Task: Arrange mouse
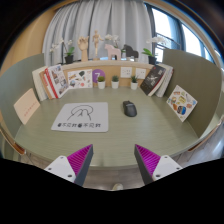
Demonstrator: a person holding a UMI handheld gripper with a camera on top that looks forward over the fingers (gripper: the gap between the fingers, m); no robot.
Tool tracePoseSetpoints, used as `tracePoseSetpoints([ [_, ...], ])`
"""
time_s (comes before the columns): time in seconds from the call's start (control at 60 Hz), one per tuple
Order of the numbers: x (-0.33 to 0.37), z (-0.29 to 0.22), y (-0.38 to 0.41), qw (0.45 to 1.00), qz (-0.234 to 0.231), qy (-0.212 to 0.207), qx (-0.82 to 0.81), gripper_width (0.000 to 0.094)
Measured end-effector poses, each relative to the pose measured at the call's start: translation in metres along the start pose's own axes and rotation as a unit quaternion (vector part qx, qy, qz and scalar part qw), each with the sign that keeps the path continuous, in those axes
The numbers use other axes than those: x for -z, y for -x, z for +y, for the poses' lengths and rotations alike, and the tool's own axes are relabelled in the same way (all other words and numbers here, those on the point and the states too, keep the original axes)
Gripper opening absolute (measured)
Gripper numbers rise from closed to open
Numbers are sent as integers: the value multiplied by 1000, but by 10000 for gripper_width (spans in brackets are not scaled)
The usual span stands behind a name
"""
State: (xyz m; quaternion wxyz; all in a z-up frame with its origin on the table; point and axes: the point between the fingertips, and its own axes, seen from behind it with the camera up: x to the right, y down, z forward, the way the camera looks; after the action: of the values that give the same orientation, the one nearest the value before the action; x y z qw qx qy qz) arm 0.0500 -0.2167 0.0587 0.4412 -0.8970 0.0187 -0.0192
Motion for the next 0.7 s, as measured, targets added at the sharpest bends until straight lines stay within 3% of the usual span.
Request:
tracePoseSetpoints([
  [0.25, -111, -31, -78, 1000, 20, 18, 3, 819],
  [0.55, -225, -91, -86, 999, -4, 34, -4, 814],
  [0.65, -244, -98, -78, 999, -10, 48, 0, 750],
  [0.7, -250, -104, -74, 999, -20, 45, 2, 661],
])
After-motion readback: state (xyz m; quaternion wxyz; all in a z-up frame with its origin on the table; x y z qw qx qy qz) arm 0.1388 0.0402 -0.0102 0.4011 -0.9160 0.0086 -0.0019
